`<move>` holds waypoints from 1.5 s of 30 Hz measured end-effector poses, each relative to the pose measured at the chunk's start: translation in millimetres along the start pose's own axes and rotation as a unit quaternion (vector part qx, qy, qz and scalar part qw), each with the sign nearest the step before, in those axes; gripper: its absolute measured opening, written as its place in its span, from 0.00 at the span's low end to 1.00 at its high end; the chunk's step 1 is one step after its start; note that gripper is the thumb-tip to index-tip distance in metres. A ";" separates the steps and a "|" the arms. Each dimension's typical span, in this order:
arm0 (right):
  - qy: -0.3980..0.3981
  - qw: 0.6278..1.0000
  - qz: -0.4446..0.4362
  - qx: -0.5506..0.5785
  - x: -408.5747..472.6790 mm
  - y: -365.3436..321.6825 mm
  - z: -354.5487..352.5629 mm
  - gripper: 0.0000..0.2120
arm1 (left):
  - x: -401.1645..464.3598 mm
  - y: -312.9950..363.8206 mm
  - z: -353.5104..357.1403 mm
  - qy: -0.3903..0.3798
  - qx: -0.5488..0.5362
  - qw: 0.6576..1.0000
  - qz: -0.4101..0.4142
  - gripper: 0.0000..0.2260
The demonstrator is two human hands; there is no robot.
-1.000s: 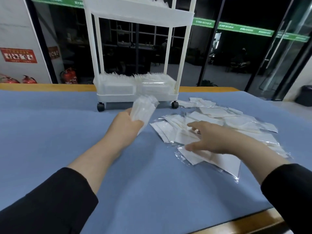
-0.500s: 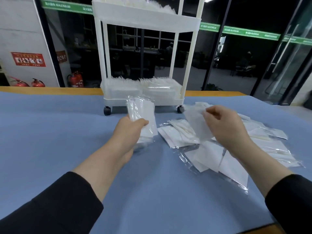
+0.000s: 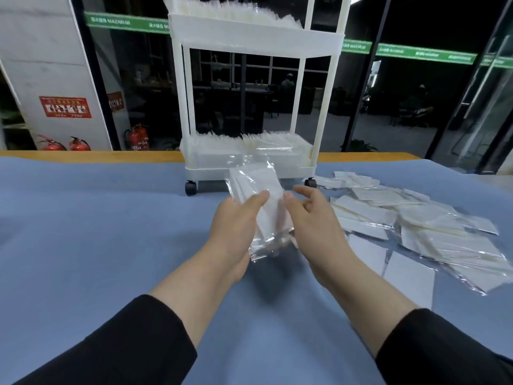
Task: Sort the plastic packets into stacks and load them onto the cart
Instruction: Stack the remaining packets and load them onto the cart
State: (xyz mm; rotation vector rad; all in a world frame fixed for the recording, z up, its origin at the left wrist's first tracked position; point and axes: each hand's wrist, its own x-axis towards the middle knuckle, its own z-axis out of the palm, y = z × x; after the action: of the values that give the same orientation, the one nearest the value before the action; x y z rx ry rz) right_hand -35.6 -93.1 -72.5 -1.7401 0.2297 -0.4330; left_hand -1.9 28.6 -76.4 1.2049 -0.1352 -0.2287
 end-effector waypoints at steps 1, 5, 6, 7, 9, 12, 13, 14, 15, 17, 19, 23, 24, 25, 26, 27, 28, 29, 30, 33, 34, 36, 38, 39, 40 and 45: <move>-0.038 0.999 0.008 0.017 -3.2 -0.3 -0.1 0.12 | 0.0 1.3 0.8 0.011 -0.015 1.000 0.008 0.12; -0.100 0.991 -0.031 0.078 -9.6 -1.3 1.3 0.08 | -2.7 3.2 9.1 0.002 -0.021 0.999 0.028 0.12; -0.098 0.990 -0.048 0.088 -8.9 -4.1 0.0 0.07 | -3.2 4.0 8.6 0.000 -0.018 0.999 0.045 0.14; -0.088 0.991 -0.076 0.073 -6.8 -6.7 -3.5 0.07 | -3.3 6.8 6.0 0.021 -0.019 0.997 0.068 0.17; -0.056 0.984 -0.161 -0.056 -1.7 -13.6 -16.8 0.09 | -0.5 16.3 -3.8 0.114 -0.021 0.986 0.122 0.21; -0.082 0.924 -0.243 -0.283 1.5 -19.1 -31.6 0.15 | 1.7 27.6 -16.4 0.196 -0.002 0.969 0.150 0.22; -0.102 0.910 -0.246 -0.318 1.5 -15.9 -31.5 0.17 | 1.5 26.2 -15.8 0.184 0.035 0.973 0.137 0.23; -0.121 0.902 -0.246 -0.335 1.3 -9.8 -29.6 0.19 | 0.0 23.1 -12.3 0.162 0.078 0.977 0.115 0.23; -0.133 0.899 -0.244 -0.338 0.6 -1.1 -27.2 0.21 | -0.7 17.6 -9.6 0.141 0.123 0.978 0.089 0.23; -0.128 0.909 -0.236 -0.317 -1.2 16.0 -25.5 0.23 | 3.1 6.7 -8.1 0.111 0.201 0.971 0.070 0.17; -0.098 0.933 -0.215 -0.272 -2.3 22.9 -27.4 0.23 | 9.3 0.9 -12.7 0.103 0.233 0.964 0.071 0.12; -0.105 0.946 -0.174 -0.250 -1.9 24.7 -28.6 0.23 | 9.3 -1.3 -13.4 0.076 0.211 0.973 0.050 0.23; -0.116 0.944 -0.168 -0.261 -3.1 24.6 -28.5 0.23 | 9.1 -2.2 -12.8 0.079 0.224 0.970 0.052 0.19; -0.123 0.940 -0.167 -0.270 -4.1 24.7 -28.3 0.24 | 8.1 -1.3 -12.1 0.089 0.236 0.966 0.050 0.14; -0.126 0.937 -0.171 -0.277 -5.0 24.5 -29.0 0.24 | 7.4 0.3 -11.1 0.099 0.236 0.966 0.045 0.12; -0.127 0.933 -0.182 -0.283 -5.8 23.7 -29.5 0.24 | 5.9 3.1 -10.3 0.106 0.216 0.970 0.038 0.13; -0.128 0.928 -0.197 -0.288 -6.8 23.0 -29.4 0.24 | 5.1 4.9 -10.5 0.114 0.190 0.975 0.030 0.17; -0.130 0.924 -0.211 -0.290 -8.0 22.7 -28.9 0.24 | 5.1 6.1 -10.6 0.122 0.180 0.976 0.024 0.20; -0.132 0.922 -0.221 -0.290 -9.0 23.0 -28.1 0.24 | 5.6 5.4 -10.7 0.125 0.197 0.972 0.028 0.20; -0.115 0.926 -0.231 -0.274 -10.6 25.9 -28.8 0.25 | 8.9 -2.1 -12.2 0.115 0.269 0.954 0.061 0.08; -0.107 0.931 -0.225 -0.266 -11.2 26.3 -30.6 0.26 | 9.0 -3.7 -11.3 0.112 0.272 0.954 0.064 0.08; -0.113 0.937 -0.199 -0.265 -13.2 24.9 -32.8 0.25 | 9.5 -6.1 -10.5 0.093 0.271 0.956 0.062 0.08; -0.130 0.934 -0.189 -0.273 -14.3 24.5 -31.5 0.21 | 9.1 -6.1 -7.9 0.057 0.273 0.958 0.069 0.09; -0.123 0.936 -0.195 -0.265 -14.1 23.9 -30.4 0.20 | 9.5 -7.1 -7.6 0.049 0.250 0.964 0.080 0.12; -0.103 0.945 -0.198 -0.240 -14.0 21.9 -30.1 0.18 | 8.7 -6.6 -6.7 0.056 0.216 0.970 0.091 0.16; 0.000 0.995 -0.089 0.046 -18.0 4.2 -33.1 0.13 | 2.9 -4.3 -2.8 -0.013 0.023 0.999 -0.027 0.25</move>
State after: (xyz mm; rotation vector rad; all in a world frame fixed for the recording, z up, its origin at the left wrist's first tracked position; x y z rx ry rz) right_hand -65.2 -116.8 -74.1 -1.6767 0.0523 -0.5644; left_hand 1.1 29.0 -81.5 1.2536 -0.1309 -0.2907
